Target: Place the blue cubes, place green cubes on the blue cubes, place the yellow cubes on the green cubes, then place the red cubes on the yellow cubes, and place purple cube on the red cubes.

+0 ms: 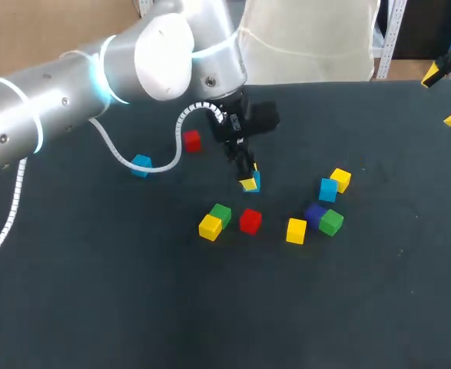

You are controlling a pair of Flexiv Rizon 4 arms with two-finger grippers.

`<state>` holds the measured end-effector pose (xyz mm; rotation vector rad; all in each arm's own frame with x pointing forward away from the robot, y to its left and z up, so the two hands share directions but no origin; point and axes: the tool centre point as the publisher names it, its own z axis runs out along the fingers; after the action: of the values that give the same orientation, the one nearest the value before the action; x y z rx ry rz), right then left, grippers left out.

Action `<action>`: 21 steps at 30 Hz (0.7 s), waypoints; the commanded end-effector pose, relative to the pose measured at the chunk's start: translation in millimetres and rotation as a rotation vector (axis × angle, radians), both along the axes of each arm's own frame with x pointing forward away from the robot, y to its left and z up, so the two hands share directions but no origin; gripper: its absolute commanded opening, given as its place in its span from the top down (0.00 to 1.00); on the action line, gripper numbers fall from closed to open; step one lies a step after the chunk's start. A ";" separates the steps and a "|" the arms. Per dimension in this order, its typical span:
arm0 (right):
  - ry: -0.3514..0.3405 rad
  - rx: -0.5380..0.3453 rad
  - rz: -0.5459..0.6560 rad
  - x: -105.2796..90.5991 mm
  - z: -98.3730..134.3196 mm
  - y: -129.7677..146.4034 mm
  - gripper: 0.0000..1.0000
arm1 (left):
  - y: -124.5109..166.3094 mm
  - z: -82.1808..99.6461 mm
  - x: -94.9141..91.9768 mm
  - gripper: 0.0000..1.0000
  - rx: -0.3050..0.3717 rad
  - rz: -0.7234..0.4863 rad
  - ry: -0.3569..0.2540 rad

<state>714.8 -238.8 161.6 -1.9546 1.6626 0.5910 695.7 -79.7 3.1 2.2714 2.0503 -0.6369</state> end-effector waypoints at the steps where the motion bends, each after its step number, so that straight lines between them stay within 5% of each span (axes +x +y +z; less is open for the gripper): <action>1: -0.001 0.000 -0.001 -0.2 -0.1 0.1 0.00 | -3.1 -1.2 1.5 1.00 0.006 -0.007 0.002; 6: -0.001 0.000 -0.001 -0.2 -0.1 0.1 0.00 | -4.8 -2.4 3.4 0.89 0.019 -0.005 0.010; 9: -0.001 0.000 -0.001 -0.2 -0.1 0.1 0.00 | -5.8 -2.4 4.6 0.95 0.021 -0.007 0.008; 17: -0.001 0.000 -0.001 -0.2 -0.1 0.1 0.00 | -6.0 -3.9 9.1 0.81 0.042 -0.002 0.010; 21: -0.001 0.000 -0.001 -0.2 -0.1 0.1 0.00 | -6.2 -5.8 11.4 0.65 0.042 -0.012 0.012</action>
<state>714.8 -238.8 161.6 -1.9545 1.6626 0.5910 699.8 -83.2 -1.4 2.2903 2.0736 -0.6078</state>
